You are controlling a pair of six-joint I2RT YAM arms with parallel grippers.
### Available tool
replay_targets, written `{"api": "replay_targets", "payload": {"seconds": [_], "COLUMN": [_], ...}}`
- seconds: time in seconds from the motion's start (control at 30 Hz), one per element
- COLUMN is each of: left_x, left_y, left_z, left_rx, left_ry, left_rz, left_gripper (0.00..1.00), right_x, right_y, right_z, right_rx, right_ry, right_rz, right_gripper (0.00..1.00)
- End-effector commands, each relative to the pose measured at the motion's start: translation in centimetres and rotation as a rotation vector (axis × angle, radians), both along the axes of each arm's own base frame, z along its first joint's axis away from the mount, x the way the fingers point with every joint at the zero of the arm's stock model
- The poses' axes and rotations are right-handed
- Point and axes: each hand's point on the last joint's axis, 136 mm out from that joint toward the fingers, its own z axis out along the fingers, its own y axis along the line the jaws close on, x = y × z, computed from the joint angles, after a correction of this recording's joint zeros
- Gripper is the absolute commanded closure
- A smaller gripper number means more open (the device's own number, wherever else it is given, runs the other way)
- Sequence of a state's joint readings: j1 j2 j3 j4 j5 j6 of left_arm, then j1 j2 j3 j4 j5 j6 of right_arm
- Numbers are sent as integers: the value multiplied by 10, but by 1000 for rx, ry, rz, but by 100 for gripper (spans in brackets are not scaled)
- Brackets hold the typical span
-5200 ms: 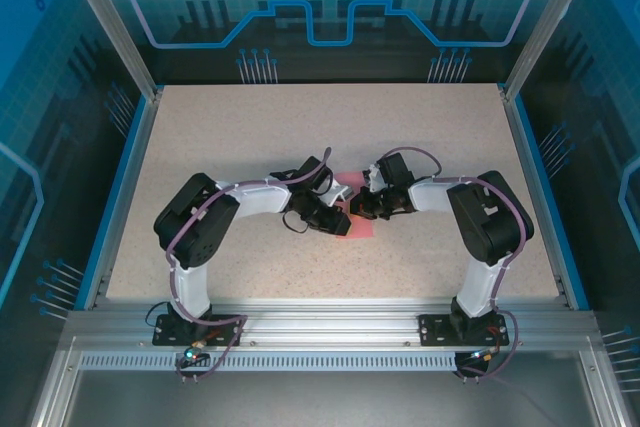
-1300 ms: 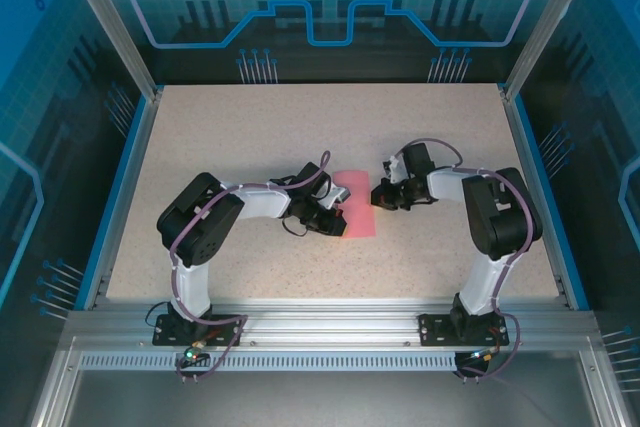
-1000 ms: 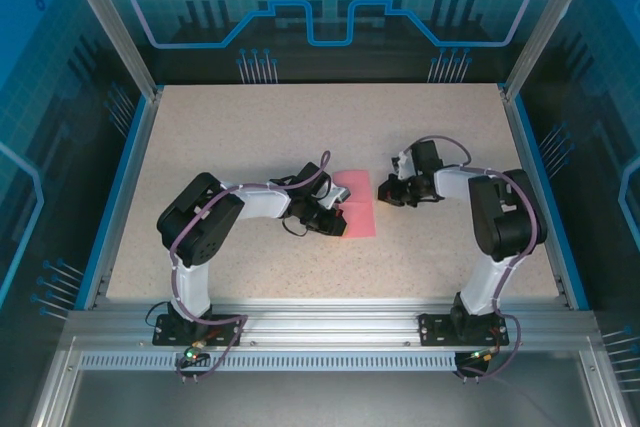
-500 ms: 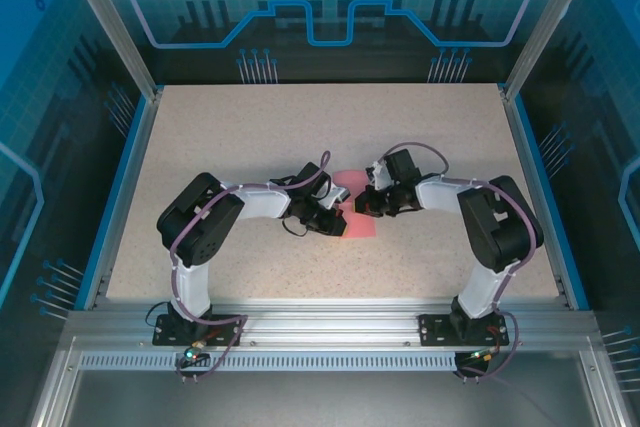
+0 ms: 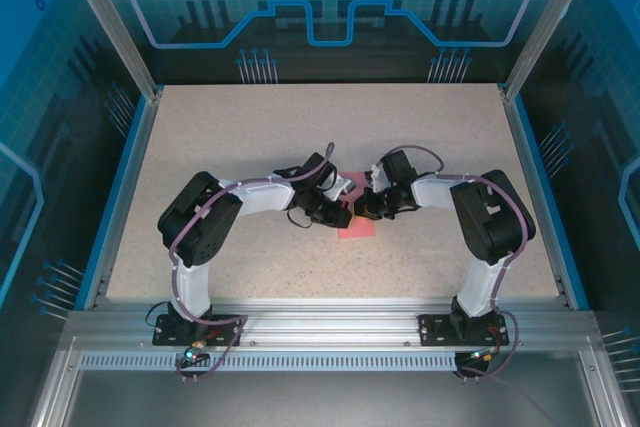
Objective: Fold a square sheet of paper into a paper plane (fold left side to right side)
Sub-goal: Fold the triangle a second time at the center of the table.
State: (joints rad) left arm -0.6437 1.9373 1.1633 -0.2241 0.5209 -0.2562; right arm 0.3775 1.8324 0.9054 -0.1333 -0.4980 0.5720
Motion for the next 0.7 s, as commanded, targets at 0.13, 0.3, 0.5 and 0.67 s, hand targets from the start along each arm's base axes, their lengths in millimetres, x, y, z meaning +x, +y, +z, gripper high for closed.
{"api": "replay_targets", "payload": {"seconds": [0.13, 0.3, 0.5, 0.67], "left_x": [-4, -5, -18, -33], "left_y": [-3, 4, 15, 26], "left_z": [-20, -33, -39, -42], "left_rx": [33, 81, 102, 117], "left_ry": [45, 54, 74, 96], "left_rz": [-41, -28, -27, -26], "left_gripper": [100, 100, 100, 100], "right_x": [-8, -9, -10, -9], "right_y": [-8, -10, -13, -18], "right_z": [-16, -17, -19, -22], "right_rx": [-73, -82, -108, -122], "right_ry": [47, 49, 58, 73], "right_rz": [-4, -5, -1, -10], "right_gripper": [100, 100, 100, 100]}}
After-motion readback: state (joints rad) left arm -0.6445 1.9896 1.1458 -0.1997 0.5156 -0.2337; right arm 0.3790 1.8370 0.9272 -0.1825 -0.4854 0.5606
